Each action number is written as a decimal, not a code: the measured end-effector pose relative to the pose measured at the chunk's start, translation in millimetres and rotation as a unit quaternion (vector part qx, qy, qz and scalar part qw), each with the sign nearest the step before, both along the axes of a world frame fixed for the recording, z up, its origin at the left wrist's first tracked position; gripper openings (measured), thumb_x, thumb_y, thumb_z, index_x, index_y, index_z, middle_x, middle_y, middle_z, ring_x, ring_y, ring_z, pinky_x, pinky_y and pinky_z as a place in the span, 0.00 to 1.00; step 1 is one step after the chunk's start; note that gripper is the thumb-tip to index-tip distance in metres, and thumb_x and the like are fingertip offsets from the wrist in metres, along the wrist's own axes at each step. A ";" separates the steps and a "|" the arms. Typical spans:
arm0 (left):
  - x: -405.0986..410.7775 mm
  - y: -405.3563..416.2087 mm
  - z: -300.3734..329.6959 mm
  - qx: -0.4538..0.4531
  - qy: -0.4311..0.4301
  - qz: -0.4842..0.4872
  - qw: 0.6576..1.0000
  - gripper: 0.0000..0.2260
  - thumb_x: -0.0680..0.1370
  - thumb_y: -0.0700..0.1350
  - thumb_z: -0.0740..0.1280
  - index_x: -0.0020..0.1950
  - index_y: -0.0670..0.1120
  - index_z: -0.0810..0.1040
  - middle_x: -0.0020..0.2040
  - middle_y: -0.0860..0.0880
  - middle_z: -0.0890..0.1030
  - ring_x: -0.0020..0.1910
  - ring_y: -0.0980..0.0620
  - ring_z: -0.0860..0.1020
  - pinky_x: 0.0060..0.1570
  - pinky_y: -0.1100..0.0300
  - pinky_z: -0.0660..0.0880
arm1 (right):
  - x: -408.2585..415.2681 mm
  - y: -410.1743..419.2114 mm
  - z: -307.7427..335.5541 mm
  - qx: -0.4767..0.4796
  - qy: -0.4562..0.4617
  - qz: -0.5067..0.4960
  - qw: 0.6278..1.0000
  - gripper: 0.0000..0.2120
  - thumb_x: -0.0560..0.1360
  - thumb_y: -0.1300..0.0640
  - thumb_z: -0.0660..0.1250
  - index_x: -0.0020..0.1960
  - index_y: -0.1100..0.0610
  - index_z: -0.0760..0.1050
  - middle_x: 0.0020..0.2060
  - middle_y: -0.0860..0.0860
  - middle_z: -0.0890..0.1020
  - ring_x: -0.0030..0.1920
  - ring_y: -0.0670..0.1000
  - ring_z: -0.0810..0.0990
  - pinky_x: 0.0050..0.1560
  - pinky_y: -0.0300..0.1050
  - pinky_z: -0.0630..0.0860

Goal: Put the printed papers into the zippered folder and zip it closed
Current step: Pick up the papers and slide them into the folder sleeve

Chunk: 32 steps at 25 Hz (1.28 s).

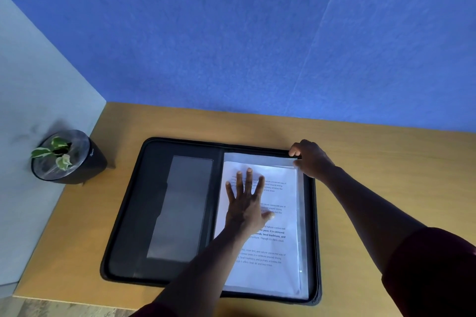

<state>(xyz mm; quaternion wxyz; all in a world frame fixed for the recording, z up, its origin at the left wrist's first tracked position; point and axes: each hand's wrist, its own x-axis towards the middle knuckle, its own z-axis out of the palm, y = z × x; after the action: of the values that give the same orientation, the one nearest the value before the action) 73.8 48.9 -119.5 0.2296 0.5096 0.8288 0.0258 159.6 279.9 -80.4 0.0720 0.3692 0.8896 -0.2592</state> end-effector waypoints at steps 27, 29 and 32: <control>-57.0 -132.3 6.3 0.027 0.029 -0.006 0.999 0.37 0.81 0.58 0.60 0.81 0.48 0.42 0.81 0.43 0.36 0.79 0.42 0.37 0.78 0.46 0.43 | 51.9 -192.7 -38.6 0.051 -0.030 -0.068 0.996 0.36 0.78 0.43 0.63 0.79 0.53 0.53 0.80 0.53 0.50 0.80 0.57 0.49 0.75 0.58 0.55; -65.9 -148.5 5.6 0.018 0.037 -0.001 0.999 0.38 0.81 0.58 0.61 0.81 0.48 0.41 0.80 0.43 0.36 0.79 0.42 0.36 0.78 0.46 0.42 | 56.0 -201.3 -40.4 0.057 -0.038 -0.067 0.995 0.36 0.77 0.42 0.63 0.79 0.53 0.53 0.80 0.53 0.50 0.80 0.57 0.48 0.75 0.58 0.55; -78.5 -170.8 6.1 0.023 0.049 0.017 0.998 0.38 0.80 0.58 0.63 0.81 0.48 0.44 0.81 0.43 0.38 0.79 0.41 0.38 0.78 0.45 0.43 | 61.9 -212.1 -40.4 0.063 -0.040 -0.072 0.995 0.36 0.77 0.41 0.63 0.79 0.53 0.54 0.80 0.54 0.50 0.80 0.57 0.49 0.75 0.59 0.55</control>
<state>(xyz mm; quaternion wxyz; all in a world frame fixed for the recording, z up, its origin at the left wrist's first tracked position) -4.8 -121.9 -113.5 0.1763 0.5013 0.8468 0.0236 221.4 67.9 -120.9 0.0654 0.4465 0.8715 -0.1919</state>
